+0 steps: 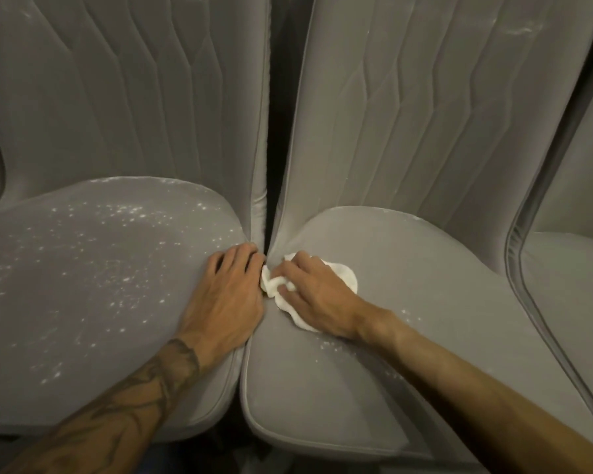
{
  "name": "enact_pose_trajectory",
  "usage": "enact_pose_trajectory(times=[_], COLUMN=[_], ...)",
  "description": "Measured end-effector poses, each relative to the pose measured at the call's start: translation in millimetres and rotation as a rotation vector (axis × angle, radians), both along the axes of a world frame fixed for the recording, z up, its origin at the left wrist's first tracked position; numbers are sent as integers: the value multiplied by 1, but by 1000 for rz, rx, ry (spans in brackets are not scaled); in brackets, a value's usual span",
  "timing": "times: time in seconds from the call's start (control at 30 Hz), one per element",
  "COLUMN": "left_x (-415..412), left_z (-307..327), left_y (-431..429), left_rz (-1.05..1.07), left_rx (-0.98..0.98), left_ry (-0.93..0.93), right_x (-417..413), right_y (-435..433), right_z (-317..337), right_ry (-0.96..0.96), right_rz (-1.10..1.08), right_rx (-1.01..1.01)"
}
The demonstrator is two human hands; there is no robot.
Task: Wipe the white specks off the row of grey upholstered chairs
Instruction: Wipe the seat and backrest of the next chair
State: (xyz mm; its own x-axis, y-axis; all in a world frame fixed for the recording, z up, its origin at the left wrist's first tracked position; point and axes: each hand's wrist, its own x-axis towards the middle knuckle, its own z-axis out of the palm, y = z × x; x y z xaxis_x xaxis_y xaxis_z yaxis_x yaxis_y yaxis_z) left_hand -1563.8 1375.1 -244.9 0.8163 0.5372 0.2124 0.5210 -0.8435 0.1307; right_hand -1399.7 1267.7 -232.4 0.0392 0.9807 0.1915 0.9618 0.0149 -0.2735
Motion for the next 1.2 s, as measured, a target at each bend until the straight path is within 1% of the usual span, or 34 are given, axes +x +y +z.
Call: enact_pose_trajectory(times=[0.07, 0.17, 0.2, 0.23, 0.27, 0.37, 0.43, 0.5, 0.57, 0.63, 0.67, 0.73, 0.8, 0.83, 0.9, 0.97, 1.03, 1.07, 1.1, 1.13, 1.17, 1.2], left_x=[0, 0, 0, 1, 1, 2, 2, 3, 3, 3, 4, 5, 6, 7, 6, 6, 6, 6, 6, 7, 6, 6], left_z=[1, 2, 2, 2, 1, 1, 0, -2, -7, -10, -12, -15, -16, -15, -13, -9, -5, -3, -2, 0, 1, 2], left_y=[0, -1, -1, -1, -1, 0, 1, 1, 2, 4, 5, 6, 7, 7, 6, 3, 1, -1, -2, -3, -4, -5], left_rz=[9, 14, 16, 17, 17, 10, 6, -8, -19, -27, -33, -37, -34, -32, -36, -41, -36, -33, -32, -30, -30, -32], left_rx=[22, 49, 53, 54, 57, 52, 61, 73, 102, 146, 158, 178, 193, 194, 194, 177, 159, 154, 153, 156, 160, 164], left_ry=[28, 41, 36, 35, 33, 33, 42, 9, -38, -77, -93, -112, -118, -119, -111, -106, -101, -99, -100, -102, -102, -98], right_x=[18, 51, 50, 43, 32, 2, 17, 49, 74, 68, 56, 30, 26, 34, 61, 88, 93, 84, 70, 54, 38, 27], right_y=[-1, 8, 9, 9, 7, -22, -39, -45, -45, -42, -42, -49, -63, -68, -78, -84, -83, -79, -74, -70, -69, -73], right_z=[8, 12, 14, 13, 10, 3, 8, 13, 13, 10, 6, 2, 4, 8, 16, 19, 17, 16, 14, 10, 7, 7], right_ry=[10, -4, -29, -49, -45, -20, -9, -53, -68, -81, -101, -102, -39, -32, -52, -23, -24, -34, -53, -90, -127, -112], right_rz=[-34, -319, -391, -420, -397, -170, -93, -190, -390, -510, -504, -365, -223, -201, -306, -510, -660, -691, -678, -614, -517, -421], right_rx=[-25, -28, -29, -33, -28, -1, -30, -43, -57, -41, -33, -3, 8, 1, -4, -19, -38, -48, -63, -59, -35, 3])
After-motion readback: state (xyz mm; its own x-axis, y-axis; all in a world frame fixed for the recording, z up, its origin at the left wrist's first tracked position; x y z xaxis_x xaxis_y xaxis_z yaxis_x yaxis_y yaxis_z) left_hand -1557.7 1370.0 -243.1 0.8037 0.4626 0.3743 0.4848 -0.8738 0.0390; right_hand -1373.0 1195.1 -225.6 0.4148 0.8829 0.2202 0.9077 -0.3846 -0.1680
